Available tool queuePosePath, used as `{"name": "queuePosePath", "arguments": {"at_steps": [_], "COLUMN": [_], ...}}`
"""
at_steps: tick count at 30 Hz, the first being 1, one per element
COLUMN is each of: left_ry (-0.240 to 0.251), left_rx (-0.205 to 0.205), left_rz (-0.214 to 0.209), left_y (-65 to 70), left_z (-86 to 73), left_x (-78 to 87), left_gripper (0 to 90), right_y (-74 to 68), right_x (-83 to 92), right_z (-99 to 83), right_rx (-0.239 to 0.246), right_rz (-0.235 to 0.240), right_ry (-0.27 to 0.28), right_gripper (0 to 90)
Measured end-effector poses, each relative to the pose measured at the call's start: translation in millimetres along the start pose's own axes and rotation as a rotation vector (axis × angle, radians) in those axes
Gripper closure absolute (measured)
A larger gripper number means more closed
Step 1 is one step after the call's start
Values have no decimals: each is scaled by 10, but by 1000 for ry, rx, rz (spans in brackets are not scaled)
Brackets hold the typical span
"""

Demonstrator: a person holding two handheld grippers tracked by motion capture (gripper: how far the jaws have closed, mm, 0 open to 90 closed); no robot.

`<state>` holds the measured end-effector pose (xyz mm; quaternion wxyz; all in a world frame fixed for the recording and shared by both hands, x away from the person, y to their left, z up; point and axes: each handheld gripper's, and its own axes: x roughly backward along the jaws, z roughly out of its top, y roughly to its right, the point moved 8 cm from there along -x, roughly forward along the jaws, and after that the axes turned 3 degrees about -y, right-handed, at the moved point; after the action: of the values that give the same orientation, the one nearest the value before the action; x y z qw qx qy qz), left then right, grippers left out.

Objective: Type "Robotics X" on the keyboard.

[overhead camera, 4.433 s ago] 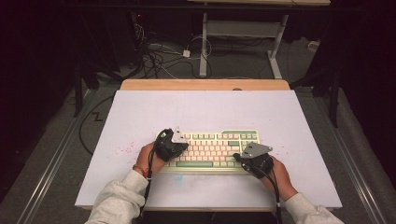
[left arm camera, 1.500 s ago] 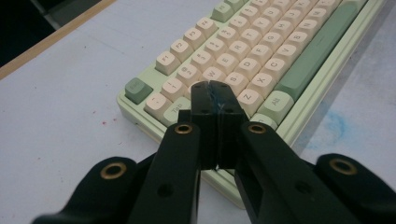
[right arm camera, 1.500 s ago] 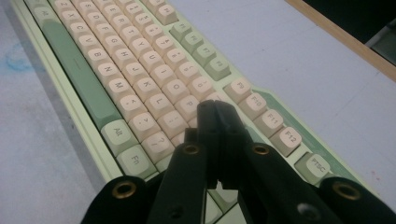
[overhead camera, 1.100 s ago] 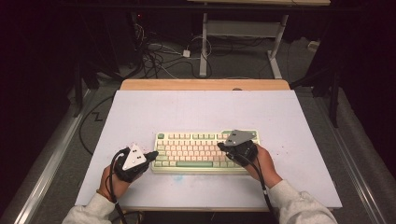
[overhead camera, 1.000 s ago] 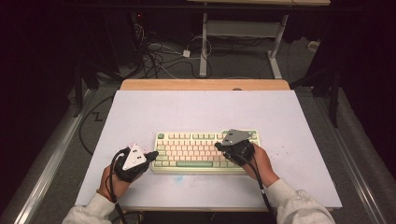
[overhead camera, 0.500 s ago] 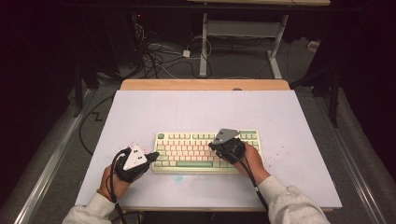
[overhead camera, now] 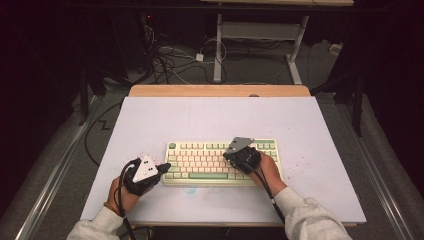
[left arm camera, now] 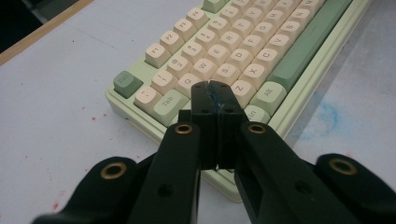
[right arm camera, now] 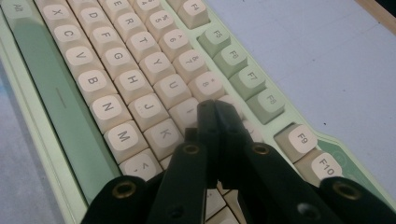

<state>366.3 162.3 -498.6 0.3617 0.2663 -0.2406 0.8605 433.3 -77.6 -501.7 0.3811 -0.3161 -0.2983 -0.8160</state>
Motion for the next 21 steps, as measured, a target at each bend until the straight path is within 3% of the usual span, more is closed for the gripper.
{"name": "queuePosePath", "arguments": {"at_steps": [8,14,21], "left_ry": [-8,-10,-17], "left_rx": [-4,-5,0], "left_rz": [-4,-5,-13], "left_y": [8,11,32], "left_z": [-12,-16,-16], "left_x": [-4,-5,-14], "left_gripper": [873,874,874], "right_y": [-24,5,-14], "right_x": [-25,66,200], "right_z": [-19,5,36], "right_rx": [12,-26,-31], "right_rz": [12,7,3], "right_ry": [-22,33,90], "right_gripper": [900,900,900]}}
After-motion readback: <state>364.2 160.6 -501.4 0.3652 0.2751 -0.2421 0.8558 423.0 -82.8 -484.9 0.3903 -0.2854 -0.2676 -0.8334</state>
